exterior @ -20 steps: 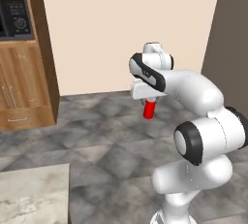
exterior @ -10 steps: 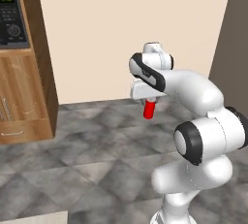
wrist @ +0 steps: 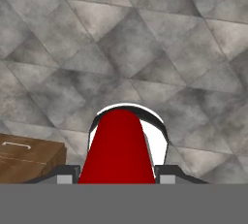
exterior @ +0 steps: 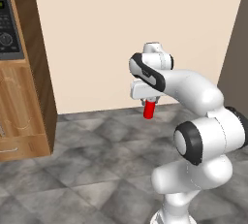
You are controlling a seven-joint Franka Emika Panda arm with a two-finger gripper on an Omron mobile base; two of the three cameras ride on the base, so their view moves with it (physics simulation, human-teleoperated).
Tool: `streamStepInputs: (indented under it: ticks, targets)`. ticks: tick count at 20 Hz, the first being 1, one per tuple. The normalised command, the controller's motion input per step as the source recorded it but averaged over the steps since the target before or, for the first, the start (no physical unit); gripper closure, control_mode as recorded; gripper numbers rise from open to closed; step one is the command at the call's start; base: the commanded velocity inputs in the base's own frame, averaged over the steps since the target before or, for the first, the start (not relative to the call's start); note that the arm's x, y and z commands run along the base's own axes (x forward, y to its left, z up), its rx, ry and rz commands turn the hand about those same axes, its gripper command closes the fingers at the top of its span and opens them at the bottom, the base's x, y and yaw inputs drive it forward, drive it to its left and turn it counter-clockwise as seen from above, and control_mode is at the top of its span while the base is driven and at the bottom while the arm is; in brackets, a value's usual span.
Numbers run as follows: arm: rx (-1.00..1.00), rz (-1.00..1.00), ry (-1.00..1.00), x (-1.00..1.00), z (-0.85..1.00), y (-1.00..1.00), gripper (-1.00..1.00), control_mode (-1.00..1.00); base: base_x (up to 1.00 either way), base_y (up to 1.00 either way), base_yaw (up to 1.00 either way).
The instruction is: Four empty soda cans are scattered around the kitchen. Gather all the cans and cluster them next to the stove for recycling.
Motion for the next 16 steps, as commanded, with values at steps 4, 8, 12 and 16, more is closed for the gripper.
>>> streamStepInputs:
  ticks: [4,8,12,16]
  targets:
    - [0.00,0.00,0.00,0.00,0.00,0.00,1.00,1.00,0.68,0.02,0.00]
    - [0.00,0.00,0.00,0.00,0.00,0.00,1.00,1.00,0.68,0.14,0.00]
    - [0.00,0.00,0.00,0.00,0.00,0.00,1.00,1.00,0.57,0.39,0.00]
    - [0.00,0.00,0.00,0.00,0.00,0.00,1.00,1.00,0.53,0.47,0.00]
